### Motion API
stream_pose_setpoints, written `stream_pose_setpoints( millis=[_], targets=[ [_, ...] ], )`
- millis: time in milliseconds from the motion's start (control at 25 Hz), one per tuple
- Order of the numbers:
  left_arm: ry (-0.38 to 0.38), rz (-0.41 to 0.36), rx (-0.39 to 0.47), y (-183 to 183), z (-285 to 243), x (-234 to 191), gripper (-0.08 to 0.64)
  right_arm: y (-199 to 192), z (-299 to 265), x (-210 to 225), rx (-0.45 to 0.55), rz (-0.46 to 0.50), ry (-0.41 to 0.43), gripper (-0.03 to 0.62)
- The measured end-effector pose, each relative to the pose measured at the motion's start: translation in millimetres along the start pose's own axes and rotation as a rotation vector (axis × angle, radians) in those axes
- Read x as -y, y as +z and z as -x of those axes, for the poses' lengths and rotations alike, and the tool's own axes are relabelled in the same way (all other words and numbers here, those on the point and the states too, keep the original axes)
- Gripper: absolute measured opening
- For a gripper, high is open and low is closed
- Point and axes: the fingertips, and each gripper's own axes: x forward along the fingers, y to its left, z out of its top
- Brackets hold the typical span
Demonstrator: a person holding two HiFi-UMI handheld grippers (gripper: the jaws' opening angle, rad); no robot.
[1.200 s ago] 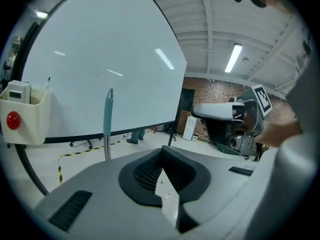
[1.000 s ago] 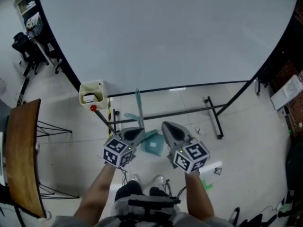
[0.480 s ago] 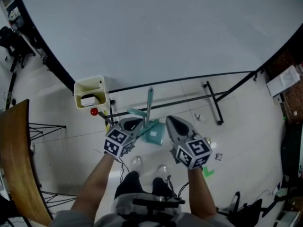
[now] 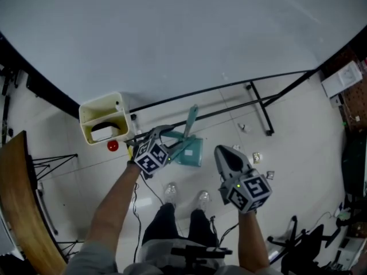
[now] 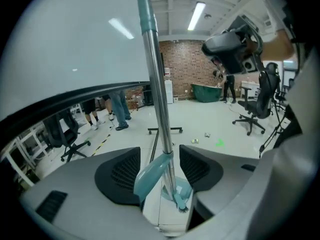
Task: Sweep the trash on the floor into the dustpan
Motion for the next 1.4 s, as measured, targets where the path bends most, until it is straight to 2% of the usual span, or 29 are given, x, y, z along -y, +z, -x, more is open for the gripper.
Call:
stream_pose_setpoints(
  millis=[240,560,760,880,1080,1200,1240,1280,1400],
  targets=[
    [-0.103,-0.12,-0.086,-20,-27,5,0.253,-9,5,9,-0.021,-0.023,-0.041,0.02],
    [-0.127,-0.156,-0.116,-12,-40,-13,0.255,-15,8,14,-0.027,-0.048,-0.058,0.02],
    [-0.242,-0.191,-0.235,-35,-48,3,0.253,-15,13,19,-0.013,-0.068,-0.077,0.02],
    [-0.273,-0.189,-0.266,-45,-50,6,0.204,-17,13,17,-0.008,-0.072,-0.074,0.02],
    [-0.367,-0.217,-0.297,-43,-45,29,0.149,-19,6,12,-0.019,-0.075,-0.067,0.02],
    [-0.399,-0.166,-0.303,-39,-44,43,0.118,-20,-11,5,-0.027,-0.083,-0.037,0.023],
    [-0.406,-0.133,-0.293,-36,-44,47,0.117,-19,-17,3,-0.028,-0.085,-0.024,0.046],
    [-0.409,-0.105,-0.287,-34,-44,51,0.115,-18,-23,0,-0.029,-0.084,-0.006,0.095],
    [-0.394,-0.067,-0.299,-31,-42,58,0.115,-9,-36,-6,-0.026,-0.051,0.044,0.168]
  ],
)
